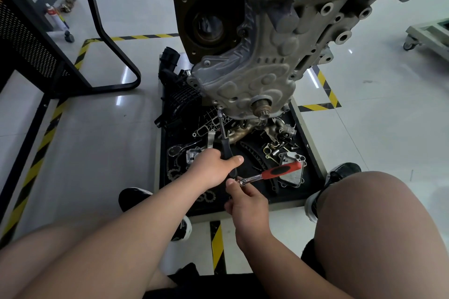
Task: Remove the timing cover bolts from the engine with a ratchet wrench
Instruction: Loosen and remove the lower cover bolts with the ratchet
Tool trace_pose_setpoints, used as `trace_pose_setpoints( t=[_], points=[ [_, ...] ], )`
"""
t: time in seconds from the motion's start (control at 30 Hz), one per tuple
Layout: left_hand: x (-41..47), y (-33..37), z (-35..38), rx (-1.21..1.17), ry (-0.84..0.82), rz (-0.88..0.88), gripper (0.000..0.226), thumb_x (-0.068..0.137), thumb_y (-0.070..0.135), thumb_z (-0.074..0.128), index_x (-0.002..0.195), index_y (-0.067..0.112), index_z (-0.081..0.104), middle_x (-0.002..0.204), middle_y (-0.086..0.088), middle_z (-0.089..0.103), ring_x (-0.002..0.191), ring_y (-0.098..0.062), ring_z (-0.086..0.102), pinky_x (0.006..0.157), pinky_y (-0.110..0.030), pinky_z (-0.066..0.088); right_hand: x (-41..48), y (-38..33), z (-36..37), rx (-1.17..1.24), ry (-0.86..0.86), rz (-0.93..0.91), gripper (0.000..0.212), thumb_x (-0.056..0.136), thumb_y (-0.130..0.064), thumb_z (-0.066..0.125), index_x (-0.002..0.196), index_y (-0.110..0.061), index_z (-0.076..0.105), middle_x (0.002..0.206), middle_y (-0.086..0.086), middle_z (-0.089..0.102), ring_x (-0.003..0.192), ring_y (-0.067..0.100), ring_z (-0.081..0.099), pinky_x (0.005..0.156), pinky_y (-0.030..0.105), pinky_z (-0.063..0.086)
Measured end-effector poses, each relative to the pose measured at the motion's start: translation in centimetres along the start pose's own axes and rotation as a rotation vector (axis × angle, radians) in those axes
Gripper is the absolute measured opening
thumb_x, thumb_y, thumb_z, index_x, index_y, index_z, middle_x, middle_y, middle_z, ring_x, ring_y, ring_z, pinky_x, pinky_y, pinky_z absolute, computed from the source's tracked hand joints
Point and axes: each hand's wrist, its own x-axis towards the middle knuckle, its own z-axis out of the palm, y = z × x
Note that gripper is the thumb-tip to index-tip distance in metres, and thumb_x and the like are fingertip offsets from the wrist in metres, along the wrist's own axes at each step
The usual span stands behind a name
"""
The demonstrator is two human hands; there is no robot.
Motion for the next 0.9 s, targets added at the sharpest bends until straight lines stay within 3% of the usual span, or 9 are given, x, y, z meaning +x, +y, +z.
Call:
trace_pose_setpoints(
  t=[0.17, 0.33, 0.53, 0.9],
  points=[
    [0.0, -0.1, 0.1, 0.008, 0.006, 0.006, 0.054, 0.083, 0.061, 0.060, 0.091, 0.008, 0.069, 0.086, -0.007, 0.068, 0.082, -0.022, 0.065, 0.078, -0.039, 0.052, 0.1, 0.1, 0.2, -0.015, 0.016, -0.002, 0.029, 0.095, -0.031, 0.059, 0.074, -0.014, 0.069, 0.062, -0.006, 0.064, 0.047, 0.009, 0.048, 0.052, 0.022, 0.046],
    [-0.2, 0.1, 0.0, -0.031, -0.019, -0.010, 0.054, 0.084, 0.061, 0.058, 0.082, 0.008, 0.065, 0.065, 0.001, 0.056, 0.058, -0.016, 0.054, 0.057, -0.028, 0.041, 0.9, -0.1, 0.2, 0.147, -0.056, 0.213, 0.045, 0.101, -0.044, 0.043, 0.090, -0.008, 0.067, 0.063, 0.000, 0.062, 0.047, 0.013, 0.049, 0.054, 0.029, 0.045],
    [-0.2, 0.3, 0.1, -0.045, -0.041, -0.017, 0.039, 0.088, 0.050, 0.059, 0.075, 0.013, 0.059, 0.061, 0.002, 0.052, 0.053, -0.015, 0.048, 0.054, -0.027, 0.036, 1.4, -0.1, 0.1, 0.235, -0.146, 0.380, 0.061, 0.101, -0.055, 0.032, 0.082, -0.006, 0.065, 0.055, 0.002, 0.054, 0.044, 0.015, 0.048, 0.053, 0.027, 0.043],
    [-0.1, 0.1, -0.3, -0.073, -0.043, -0.008, 0.042, 0.086, 0.051, 0.061, 0.083, 0.009, 0.064, 0.057, 0.004, 0.048, 0.052, -0.014, 0.049, 0.051, -0.025, 0.038, 0.8, -1.0, 0.4, 0.463, -0.275, 0.589, 0.066, 0.099, -0.057, 0.029, 0.060, -0.013, 0.060, 0.052, -0.002, 0.037, 0.043, 0.014, 0.036, 0.053, 0.027, 0.035]
  ],
)
